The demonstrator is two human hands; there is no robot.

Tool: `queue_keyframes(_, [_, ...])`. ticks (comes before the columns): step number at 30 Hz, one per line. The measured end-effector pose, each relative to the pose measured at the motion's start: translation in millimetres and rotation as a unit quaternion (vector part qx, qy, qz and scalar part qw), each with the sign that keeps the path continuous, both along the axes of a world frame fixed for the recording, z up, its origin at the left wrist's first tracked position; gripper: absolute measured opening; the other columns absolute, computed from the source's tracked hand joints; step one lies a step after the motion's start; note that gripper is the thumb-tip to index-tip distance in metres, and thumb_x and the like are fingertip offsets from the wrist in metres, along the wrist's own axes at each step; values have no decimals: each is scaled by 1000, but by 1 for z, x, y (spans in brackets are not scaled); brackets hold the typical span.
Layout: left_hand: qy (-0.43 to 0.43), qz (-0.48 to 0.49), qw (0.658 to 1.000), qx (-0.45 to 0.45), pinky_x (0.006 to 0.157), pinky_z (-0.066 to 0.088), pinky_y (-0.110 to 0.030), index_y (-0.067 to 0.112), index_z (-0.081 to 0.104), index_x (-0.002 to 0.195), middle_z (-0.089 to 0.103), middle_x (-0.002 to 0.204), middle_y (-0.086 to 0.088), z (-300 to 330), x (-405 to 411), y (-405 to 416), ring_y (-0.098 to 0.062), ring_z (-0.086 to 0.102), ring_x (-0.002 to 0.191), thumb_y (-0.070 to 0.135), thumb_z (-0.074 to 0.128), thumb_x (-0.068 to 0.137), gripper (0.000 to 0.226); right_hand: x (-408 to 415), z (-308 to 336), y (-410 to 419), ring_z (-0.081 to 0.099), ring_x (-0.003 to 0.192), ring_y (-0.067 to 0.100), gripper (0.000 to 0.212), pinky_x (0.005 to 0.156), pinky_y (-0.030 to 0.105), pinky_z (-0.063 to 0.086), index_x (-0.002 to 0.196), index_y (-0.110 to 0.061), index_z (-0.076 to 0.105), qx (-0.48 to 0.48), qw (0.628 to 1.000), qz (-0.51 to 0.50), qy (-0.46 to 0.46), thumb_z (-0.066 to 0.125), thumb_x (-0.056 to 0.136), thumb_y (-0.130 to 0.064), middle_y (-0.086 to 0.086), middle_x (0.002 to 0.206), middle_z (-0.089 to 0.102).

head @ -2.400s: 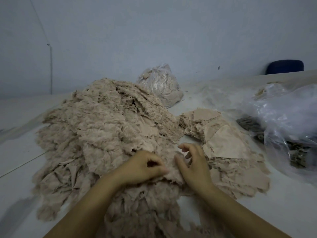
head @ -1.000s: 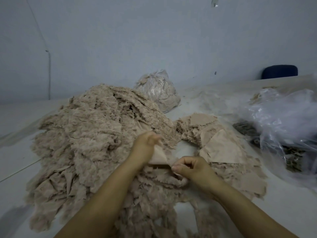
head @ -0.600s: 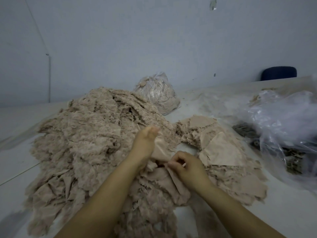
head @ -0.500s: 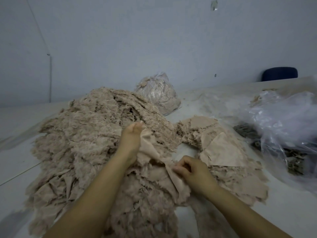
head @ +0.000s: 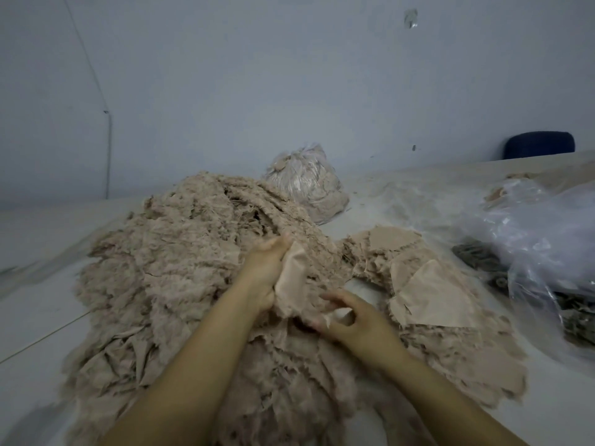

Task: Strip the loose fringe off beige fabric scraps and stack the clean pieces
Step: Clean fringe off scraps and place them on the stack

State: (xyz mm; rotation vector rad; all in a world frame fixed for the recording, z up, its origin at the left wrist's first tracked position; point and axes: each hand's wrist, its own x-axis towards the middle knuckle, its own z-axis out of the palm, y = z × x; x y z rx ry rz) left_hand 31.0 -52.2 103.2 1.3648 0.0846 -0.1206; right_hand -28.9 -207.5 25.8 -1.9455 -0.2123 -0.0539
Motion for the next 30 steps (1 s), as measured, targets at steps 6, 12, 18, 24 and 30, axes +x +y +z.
queue_keyframes(6, [63, -56, 988, -130, 45, 53, -24, 8, 61, 90, 65, 58, -7, 8, 1, -13, -16, 63, 48, 28, 53, 92, 22, 6, -19, 16, 65, 87, 10, 10, 87, 26, 52, 91, -7, 75, -73, 996, 51, 6, 70, 82, -5, 2, 94, 72])
queue_keyframes(12, [6, 1, 998, -63, 69, 58, -43, 8, 64, 94, 72, 76, -13, 10, 8, -12, -28, 70, 73, 27, 58, 91, 20, 8, -11, 10, 64, 84, 10, 26, 75, 16, 50, 89, -18, 70, 172, 984, -37, 39, 49, 94, -3, -4, 92, 68])
queue_keyframes(18, [-140, 11, 982, 129, 60, 47, -25, 4, 62, 79, 63, 70, -3, -31, 3, -32, -15, 59, 65, 26, 51, 97, 31, 13, 21, 15, 70, 91, 27, 53, 79, 38, 57, 104, -5, 69, 419, 899, 10, 124, 52, 87, -52, 20, 103, 71])
queue_keyframes(24, [-226, 86, 929, 281, 54, 31, -29, 21, 46, 60, 44, 55, 4, -45, 7, -17, -13, 39, 55, 21, 50, 96, 37, 13, 11, 4, 65, 94, 35, 13, 91, 47, 49, 92, -10, 70, 295, 950, -104, 22, 60, 92, -19, 19, 100, 71])
queue_keyframes(30, [-80, 41, 988, 126, 40, 26, -18, 20, 58, 75, 39, 43, 13, -41, -1, -14, -4, 32, 39, 43, 47, 96, 32, 12, 10, -6, 68, 83, 27, 29, 73, 35, 54, 106, 0, 66, 400, 909, -102, 50, 61, 88, -22, 20, 97, 71])
